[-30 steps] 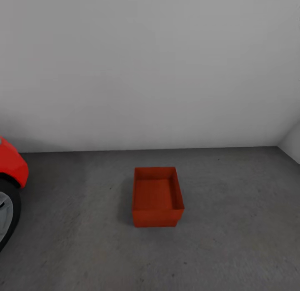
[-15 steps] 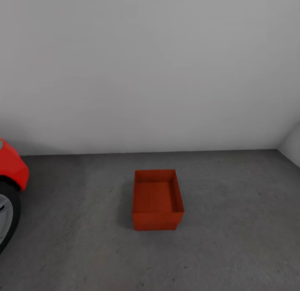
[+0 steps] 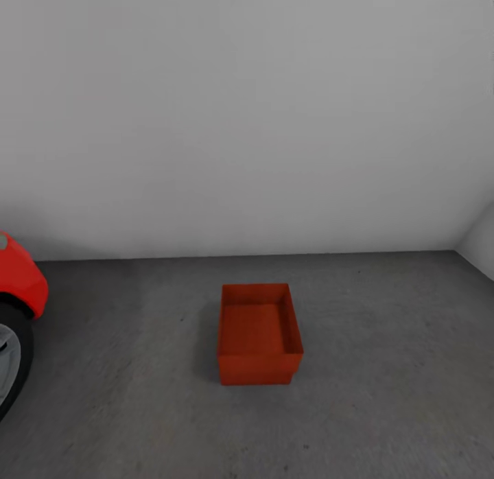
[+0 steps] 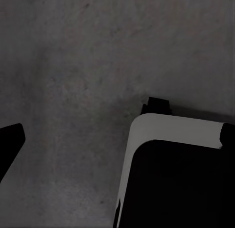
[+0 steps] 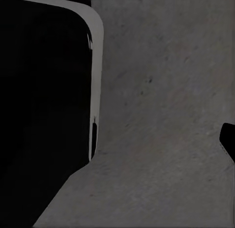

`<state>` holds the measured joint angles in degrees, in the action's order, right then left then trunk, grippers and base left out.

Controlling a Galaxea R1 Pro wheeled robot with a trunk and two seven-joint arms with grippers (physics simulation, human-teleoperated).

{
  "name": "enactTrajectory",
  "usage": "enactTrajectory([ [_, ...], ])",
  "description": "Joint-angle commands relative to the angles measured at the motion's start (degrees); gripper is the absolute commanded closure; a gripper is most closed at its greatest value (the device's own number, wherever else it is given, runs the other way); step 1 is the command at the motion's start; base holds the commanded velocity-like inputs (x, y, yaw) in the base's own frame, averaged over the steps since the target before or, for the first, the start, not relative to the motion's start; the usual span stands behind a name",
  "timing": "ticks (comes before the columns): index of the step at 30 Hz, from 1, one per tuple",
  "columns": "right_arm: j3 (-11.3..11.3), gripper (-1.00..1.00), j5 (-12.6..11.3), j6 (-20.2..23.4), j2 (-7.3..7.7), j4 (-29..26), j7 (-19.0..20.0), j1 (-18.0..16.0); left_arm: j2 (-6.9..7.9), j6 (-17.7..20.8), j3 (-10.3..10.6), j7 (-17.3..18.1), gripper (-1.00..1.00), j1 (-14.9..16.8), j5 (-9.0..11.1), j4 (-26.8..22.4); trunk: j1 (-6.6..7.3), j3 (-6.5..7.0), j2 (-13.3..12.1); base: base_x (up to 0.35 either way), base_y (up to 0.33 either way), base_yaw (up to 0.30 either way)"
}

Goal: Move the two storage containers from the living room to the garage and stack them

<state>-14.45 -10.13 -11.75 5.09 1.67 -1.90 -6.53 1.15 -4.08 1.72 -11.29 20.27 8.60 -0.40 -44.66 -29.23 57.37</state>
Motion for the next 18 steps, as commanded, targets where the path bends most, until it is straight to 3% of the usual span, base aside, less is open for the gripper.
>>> enactTrajectory([
  [1, -0.5, -1.00, -0.2, -0.4, -0.01, 0.2, 0.1, -0.1, 0.00, -0.2, 0.2, -0.1, -1.00, 0.0, 0.5, 0.0, 0.00, 0.05, 0.0, 0.000, 0.000, 0.000],
  [18, -0.4, -1.00, 0.5, -2.0, 0.24, 0.2, 2.9, 0.1, 0.00, -0.2, 0.2, -0.1, -1.00, 0.0, 0.5, 0.0, 0.00, 1.66, 0.0, 0.000, 0.000, 0.000],
])
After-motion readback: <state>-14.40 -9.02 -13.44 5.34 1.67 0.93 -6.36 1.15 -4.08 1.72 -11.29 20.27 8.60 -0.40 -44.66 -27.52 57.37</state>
